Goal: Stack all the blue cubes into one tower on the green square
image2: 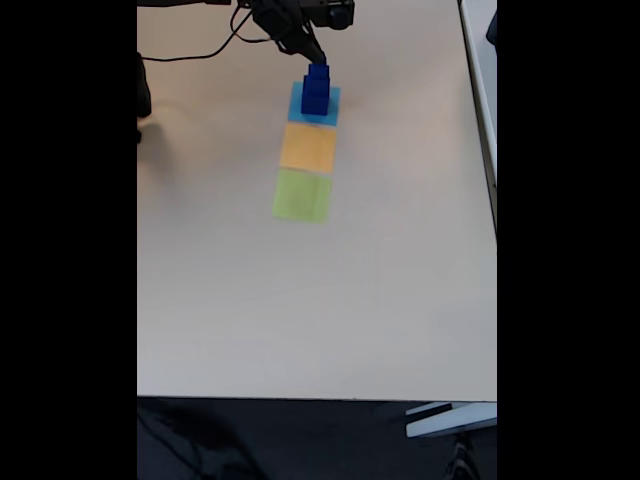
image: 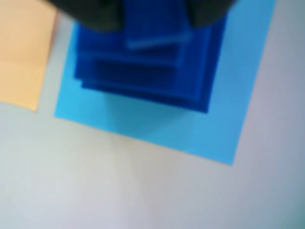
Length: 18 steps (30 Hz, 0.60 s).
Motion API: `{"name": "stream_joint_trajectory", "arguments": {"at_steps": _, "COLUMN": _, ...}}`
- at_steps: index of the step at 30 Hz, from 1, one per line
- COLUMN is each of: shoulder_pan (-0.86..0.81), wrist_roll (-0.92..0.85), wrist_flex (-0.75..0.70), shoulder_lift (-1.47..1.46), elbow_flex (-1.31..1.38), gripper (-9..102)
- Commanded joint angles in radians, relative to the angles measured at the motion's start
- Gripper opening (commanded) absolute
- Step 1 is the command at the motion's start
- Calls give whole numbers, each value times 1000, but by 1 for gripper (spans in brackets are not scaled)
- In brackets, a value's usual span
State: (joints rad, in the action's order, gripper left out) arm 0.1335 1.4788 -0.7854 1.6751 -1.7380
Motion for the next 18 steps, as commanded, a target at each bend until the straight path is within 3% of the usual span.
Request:
{"name": "stream_joint_trajectory", "arguments": {"at_steps": 1, "shoulder_pan": -14, "wrist_roll": -38, "wrist_flex": 14, "shoulder_lift": 3, "elbow_flex": 71, "gripper": 0}}
{"name": "stream_joint_trajectory", "arguments": {"at_steps": 12, "shoulder_pan": -37, "wrist_roll": -184, "wrist_flex": -28, "shoulder_lift": -40, "elbow_flex": 313, "gripper": 0}}
{"name": "stream_joint_trajectory", "arguments": {"at_steps": 18, "shoulder_pan": -91, "wrist_roll": -190, "wrist_flex": -72, "shoulder_lift": -9, "elbow_flex": 290, "gripper": 0}}
